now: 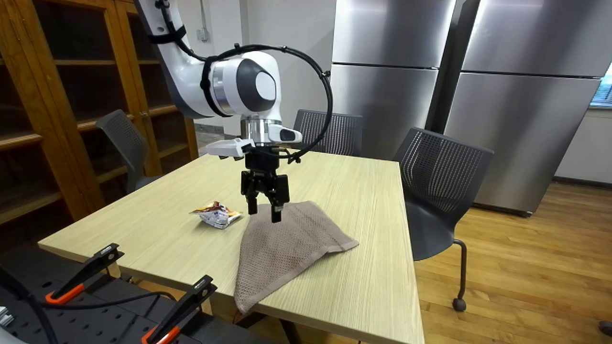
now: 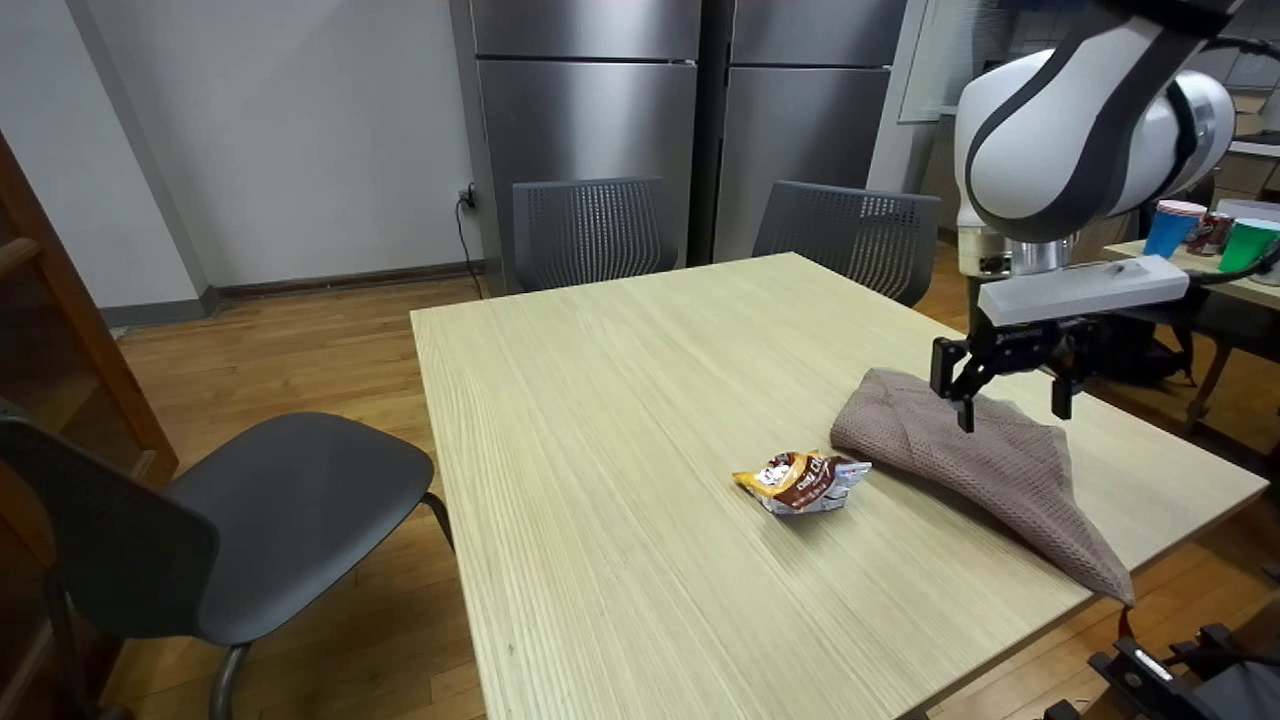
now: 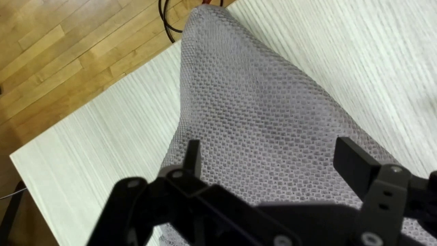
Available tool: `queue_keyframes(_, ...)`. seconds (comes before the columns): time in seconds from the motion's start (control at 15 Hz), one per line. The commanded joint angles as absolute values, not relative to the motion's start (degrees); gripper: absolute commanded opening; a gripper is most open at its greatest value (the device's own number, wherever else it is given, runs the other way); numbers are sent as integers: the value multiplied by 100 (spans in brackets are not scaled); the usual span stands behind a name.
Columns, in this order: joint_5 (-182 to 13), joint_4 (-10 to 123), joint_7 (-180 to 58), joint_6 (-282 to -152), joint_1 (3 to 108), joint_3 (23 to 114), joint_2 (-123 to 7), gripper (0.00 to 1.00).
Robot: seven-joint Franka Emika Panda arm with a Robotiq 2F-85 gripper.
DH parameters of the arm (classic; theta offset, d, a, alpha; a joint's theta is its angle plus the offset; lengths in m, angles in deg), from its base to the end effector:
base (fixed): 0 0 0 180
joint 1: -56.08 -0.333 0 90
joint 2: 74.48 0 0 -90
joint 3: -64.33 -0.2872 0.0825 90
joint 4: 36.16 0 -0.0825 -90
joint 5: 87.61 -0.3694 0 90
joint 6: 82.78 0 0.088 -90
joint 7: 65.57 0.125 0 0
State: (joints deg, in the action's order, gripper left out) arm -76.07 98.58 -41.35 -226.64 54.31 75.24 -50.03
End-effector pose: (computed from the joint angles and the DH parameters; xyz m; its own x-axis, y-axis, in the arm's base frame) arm 0.4485 -0.0832 0.1044 0.8957 -0.4019 -0.1902 -0.3520 -0.9023 0.2488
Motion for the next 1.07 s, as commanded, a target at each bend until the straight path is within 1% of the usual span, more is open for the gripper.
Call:
queue_keyframes(0.0, -7761, 10178, -5000, -22885, 5673, 7421, -5494, 100)
queue_keyframes(0.27, -7633, 10407, -5390, -23152, 5689, 7487, -5840, 100)
queue_keyframes(0.67, -7907, 10631, -5961, -23383, 5859, 7349, -6292, 100)
queue_keyframes(0.87, -8089, 10688, -6294, -23436, 5958, 7276, -6402, 100)
queue_keyframes(0.93, -7865, 10467, -5907, -23323, 5825, 7385, -6131, 100)
queue_keyframes(1.0, -7884, 10472, -5946, -23325, 5838, 7380, -6144, 100)
